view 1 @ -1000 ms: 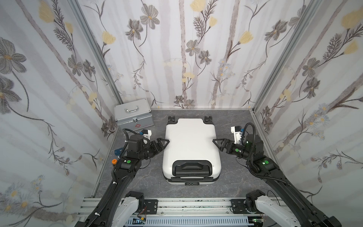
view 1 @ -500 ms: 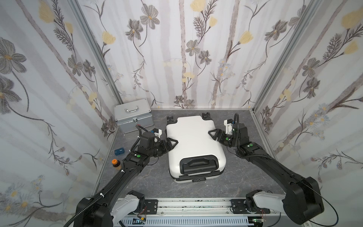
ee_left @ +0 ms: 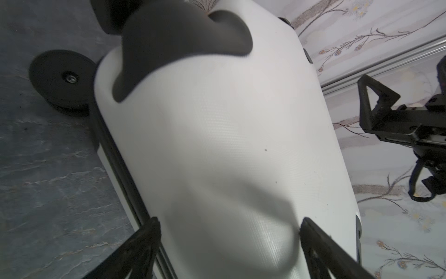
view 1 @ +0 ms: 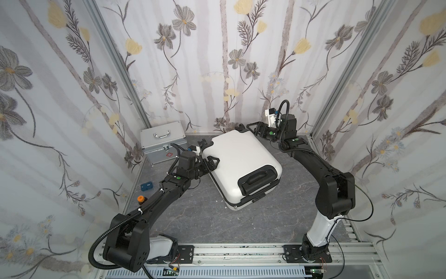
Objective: Open the suitcase zippers
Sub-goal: Move the suitcase to the center of the board.
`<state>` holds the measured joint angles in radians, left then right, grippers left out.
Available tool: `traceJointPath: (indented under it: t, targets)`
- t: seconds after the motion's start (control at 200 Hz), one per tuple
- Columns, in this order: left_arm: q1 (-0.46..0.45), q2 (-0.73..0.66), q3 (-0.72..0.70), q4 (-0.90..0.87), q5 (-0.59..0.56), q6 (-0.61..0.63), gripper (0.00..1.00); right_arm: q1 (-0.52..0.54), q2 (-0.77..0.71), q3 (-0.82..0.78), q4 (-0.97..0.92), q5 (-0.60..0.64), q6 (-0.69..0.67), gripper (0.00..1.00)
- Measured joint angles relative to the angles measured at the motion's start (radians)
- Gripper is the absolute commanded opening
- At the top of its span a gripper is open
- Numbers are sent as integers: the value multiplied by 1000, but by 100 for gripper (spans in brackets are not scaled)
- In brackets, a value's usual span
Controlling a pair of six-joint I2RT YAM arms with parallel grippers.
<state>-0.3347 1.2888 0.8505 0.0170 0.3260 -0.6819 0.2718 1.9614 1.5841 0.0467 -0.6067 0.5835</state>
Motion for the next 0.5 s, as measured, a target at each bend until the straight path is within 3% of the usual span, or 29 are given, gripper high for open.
traceJointPath:
  t: [0.14, 0.295, 0.5]
  targets:
    - [14, -92, 29, -112, -48, 120, 92, 7, -151, -61, -87, 79, -86, 88]
    - [17, -169, 36, -200, -70, 246, 92, 132, -387, -146, -231, 247, -201, 89]
    - [19, -151, 103, -288, -51, 398, 90, 323, -792, -546, -236, 402, -222, 82]
